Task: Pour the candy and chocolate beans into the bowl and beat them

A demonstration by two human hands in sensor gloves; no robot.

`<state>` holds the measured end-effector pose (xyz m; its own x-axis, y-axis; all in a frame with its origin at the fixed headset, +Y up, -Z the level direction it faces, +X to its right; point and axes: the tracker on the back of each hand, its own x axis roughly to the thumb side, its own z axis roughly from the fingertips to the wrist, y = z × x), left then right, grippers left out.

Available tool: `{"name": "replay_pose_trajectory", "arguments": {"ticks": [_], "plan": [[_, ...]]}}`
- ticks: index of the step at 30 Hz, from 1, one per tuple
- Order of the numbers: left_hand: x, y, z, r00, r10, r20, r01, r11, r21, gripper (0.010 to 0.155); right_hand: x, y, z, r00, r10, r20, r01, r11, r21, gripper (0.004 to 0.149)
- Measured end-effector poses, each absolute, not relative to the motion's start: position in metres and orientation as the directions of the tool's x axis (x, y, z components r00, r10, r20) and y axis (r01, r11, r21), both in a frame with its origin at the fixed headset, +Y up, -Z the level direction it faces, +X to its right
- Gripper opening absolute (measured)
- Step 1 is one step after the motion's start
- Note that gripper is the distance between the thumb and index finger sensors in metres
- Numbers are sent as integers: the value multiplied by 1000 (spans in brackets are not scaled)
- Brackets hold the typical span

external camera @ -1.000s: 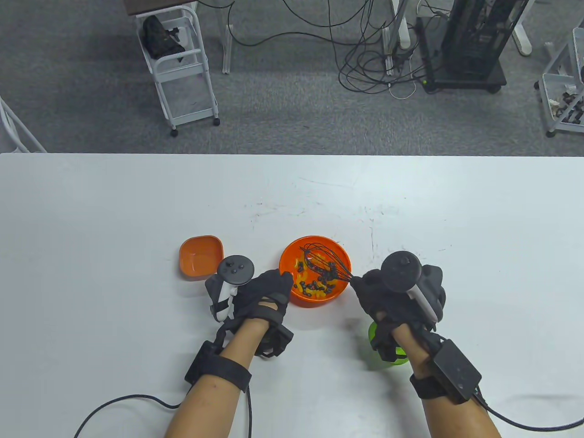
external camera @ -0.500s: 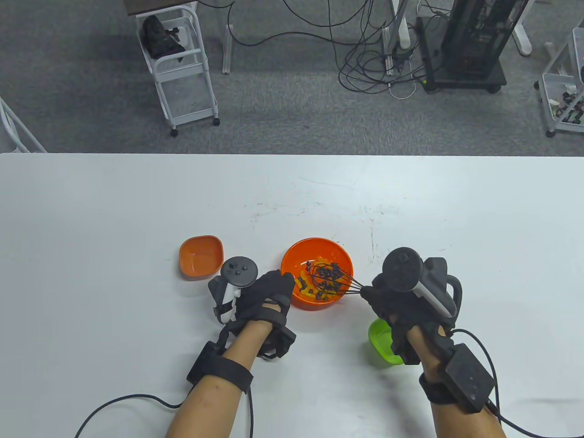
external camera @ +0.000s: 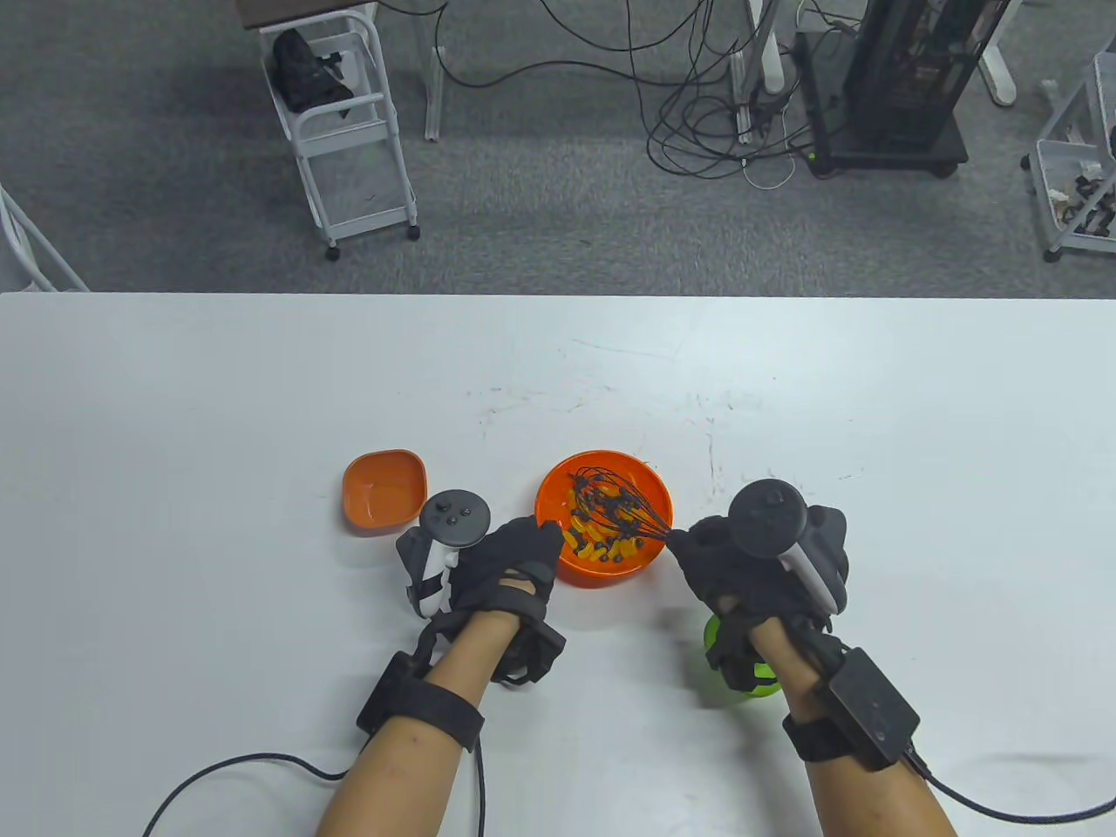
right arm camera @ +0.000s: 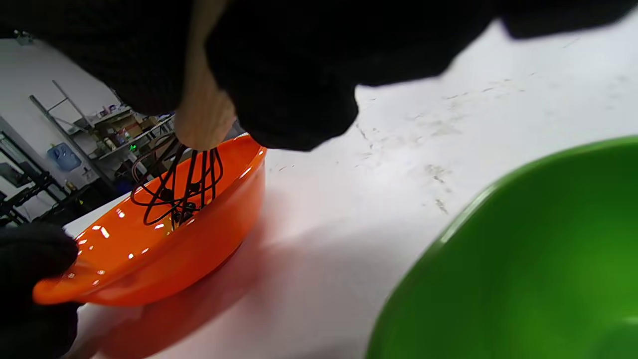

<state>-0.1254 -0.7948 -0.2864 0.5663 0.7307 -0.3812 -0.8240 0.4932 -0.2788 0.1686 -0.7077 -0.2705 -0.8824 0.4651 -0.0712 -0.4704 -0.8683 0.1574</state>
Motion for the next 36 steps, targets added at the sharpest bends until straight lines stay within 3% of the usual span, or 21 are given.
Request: {"name": "replay_pose_trajectory", "arguments": {"ticks": [5, 8, 14, 21, 26, 36], "plan": [[-126, -795, -286, 556, 734, -389, -831, 485, -272, 47, 161, -696, -264, -889, 457, 24, -438, -864, 248, 56], [-127, -795, -286, 549, 737, -395, -836, 480, -265, 48, 167, -683, -261, -924, 379, 53, -355, -901, 250, 55], [-121, -792, -285, 600, 710, -369, -800, 536, -269, 47, 175, -668, -257, -981, 195, -13, -195, -975, 106, 55], [-123, -794, -286, 580, 722, -377, -814, 509, -280, 47, 175, -691, -265, -959, 276, -61, -281, -956, 86, 58], [-128, -795, -286, 544, 738, -399, -839, 472, -270, 48, 170, -711, -270, -898, 434, -73, -440, -885, 154, 59], [-129, -796, -287, 535, 739, -409, -845, 469, -259, 47, 167, -688, -263, -914, 405, 22, -384, -881, 276, 57]]}}
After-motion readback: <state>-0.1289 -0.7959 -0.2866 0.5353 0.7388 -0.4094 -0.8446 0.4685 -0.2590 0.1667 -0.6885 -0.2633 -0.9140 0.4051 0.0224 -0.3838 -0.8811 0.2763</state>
